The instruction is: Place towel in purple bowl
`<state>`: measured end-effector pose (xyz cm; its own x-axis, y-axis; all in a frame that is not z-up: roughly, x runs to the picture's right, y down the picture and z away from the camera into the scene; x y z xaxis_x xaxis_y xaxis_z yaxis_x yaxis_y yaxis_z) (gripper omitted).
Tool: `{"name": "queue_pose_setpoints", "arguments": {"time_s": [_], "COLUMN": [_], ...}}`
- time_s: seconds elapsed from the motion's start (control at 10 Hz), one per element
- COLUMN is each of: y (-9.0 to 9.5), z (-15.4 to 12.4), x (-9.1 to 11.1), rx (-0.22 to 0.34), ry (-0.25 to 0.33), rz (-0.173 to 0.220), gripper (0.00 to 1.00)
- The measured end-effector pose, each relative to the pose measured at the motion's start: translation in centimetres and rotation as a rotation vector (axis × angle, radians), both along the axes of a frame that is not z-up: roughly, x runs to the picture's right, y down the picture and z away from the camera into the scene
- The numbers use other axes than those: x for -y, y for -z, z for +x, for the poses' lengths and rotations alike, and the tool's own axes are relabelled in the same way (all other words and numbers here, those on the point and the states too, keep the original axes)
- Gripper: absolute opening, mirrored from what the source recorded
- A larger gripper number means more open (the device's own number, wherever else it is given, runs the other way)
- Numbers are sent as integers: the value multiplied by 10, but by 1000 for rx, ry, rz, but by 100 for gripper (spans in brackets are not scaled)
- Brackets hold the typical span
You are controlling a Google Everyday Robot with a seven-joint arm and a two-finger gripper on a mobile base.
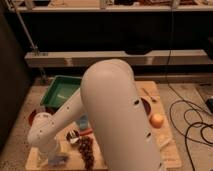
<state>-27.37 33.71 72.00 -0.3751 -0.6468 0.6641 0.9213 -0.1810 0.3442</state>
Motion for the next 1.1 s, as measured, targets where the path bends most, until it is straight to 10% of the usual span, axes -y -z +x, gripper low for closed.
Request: {"name": "queue_pose_setpoints", "arguments": {"time_s": [0.6, 1.1], "y": [-4, 9], "z": [-13, 2], "x": [-3, 85], "rx": [47, 79], "ry": [-8, -93], "rz": [-60, -54], "gripper": [5, 0]}}
